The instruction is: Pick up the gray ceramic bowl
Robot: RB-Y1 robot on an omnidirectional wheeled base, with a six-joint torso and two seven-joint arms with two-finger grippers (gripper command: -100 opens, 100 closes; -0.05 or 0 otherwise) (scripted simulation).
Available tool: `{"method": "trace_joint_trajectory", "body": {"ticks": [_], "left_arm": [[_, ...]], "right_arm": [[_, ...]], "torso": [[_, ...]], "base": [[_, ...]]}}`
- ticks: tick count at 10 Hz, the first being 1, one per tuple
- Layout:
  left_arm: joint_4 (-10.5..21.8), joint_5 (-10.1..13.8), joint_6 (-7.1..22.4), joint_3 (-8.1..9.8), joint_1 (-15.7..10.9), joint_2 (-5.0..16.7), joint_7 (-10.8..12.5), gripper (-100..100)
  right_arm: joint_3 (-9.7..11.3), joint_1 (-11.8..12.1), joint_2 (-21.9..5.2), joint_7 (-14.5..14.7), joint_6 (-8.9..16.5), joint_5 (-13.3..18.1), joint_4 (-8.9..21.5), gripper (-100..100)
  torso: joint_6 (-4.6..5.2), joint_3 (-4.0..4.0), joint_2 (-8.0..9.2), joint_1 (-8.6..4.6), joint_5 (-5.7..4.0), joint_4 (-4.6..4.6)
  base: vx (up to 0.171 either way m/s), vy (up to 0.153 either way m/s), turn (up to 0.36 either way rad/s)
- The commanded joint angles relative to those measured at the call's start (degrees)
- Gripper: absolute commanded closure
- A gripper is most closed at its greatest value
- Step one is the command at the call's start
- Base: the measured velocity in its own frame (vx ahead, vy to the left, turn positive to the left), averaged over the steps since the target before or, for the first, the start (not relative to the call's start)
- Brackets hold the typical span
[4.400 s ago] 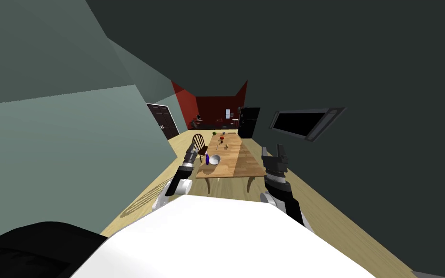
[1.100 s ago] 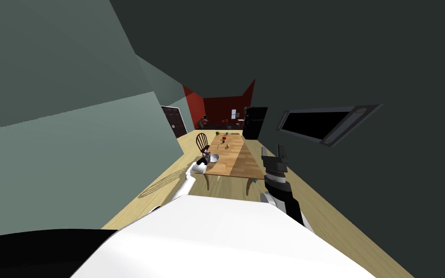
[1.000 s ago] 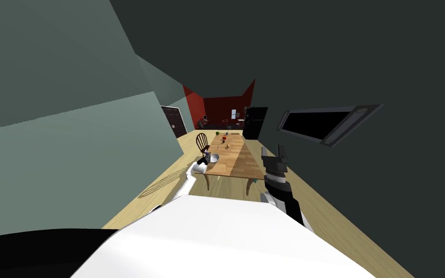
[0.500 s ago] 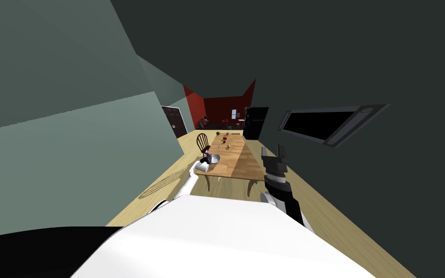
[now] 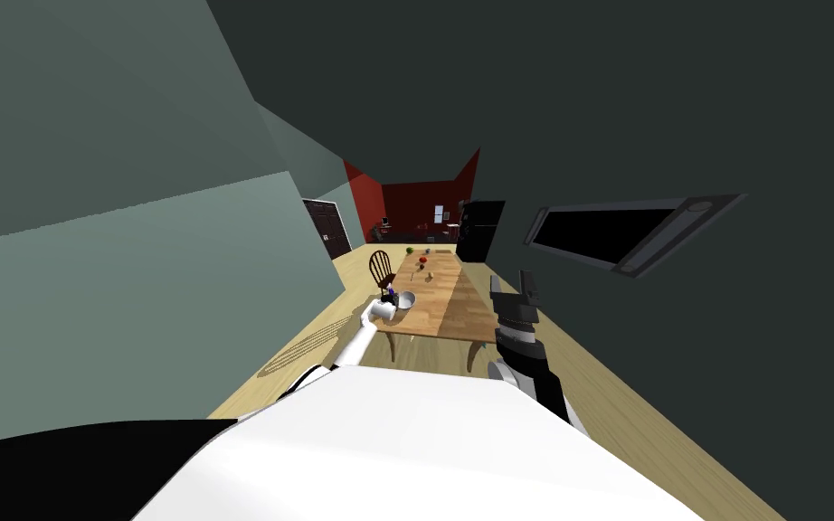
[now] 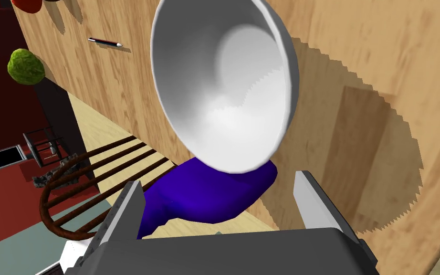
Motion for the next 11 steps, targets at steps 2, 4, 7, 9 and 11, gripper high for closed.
{"method": "trace_joint_trajectory", "body": {"ticks": [2, 4, 7, 9, 11], "left_arm": [[3.0, 0.1, 4.1, -0.38, -2.0, -1.4, 1.4, -100], [5.5, 0.1, 6.8, -0.69, -3.1, -3.1, 2.4, -100], [8.4, 0.1, 9.7, -1.00, -3.6, -6.5, 3.4, -100], [8.6, 0.4, 10.2, -0.86, -3.9, -6.7, 3.4, -100], [10.2, 0.4, 8.5, -0.54, -3.6, -6.8, 3.0, -100]], "right_arm": [[0.0, 0.0, 0.0, 0.0, 0.0, 0.0, 0.0, 0], [0.0, 0.0, 0.0, 0.0, 0.0, 0.0, 0.0, 0], [0.0, 0.0, 0.0, 0.0, 0.0, 0.0, 0.0, 0], [0.0, 0.0, 0.0, 0.0, 0.0, 0.0, 0.0, 0], [0.0, 0.0, 0.0, 0.0, 0.0, 0.0, 0.0, 0]], "torso": [[0.01, 0.00, 0.00, -0.03, -0.01, 0.00], [0.00, -0.05, -0.08, 0.08, 0.01, -0.02], [0.01, -0.10, -0.17, -0.03, 0.00, -0.04], [0.00, -0.06, -0.09, -0.10, -0.02, -0.03], [0.00, 0.07, 0.13, -0.16, -0.04, 0.03]], "base": [[0.055, 0.044, -0.004], [0.078, 0.061, -0.012], [0.090, 0.039, -0.009], [0.045, 0.014, -0.002], [0.020, -0.004, -0.003]]}}
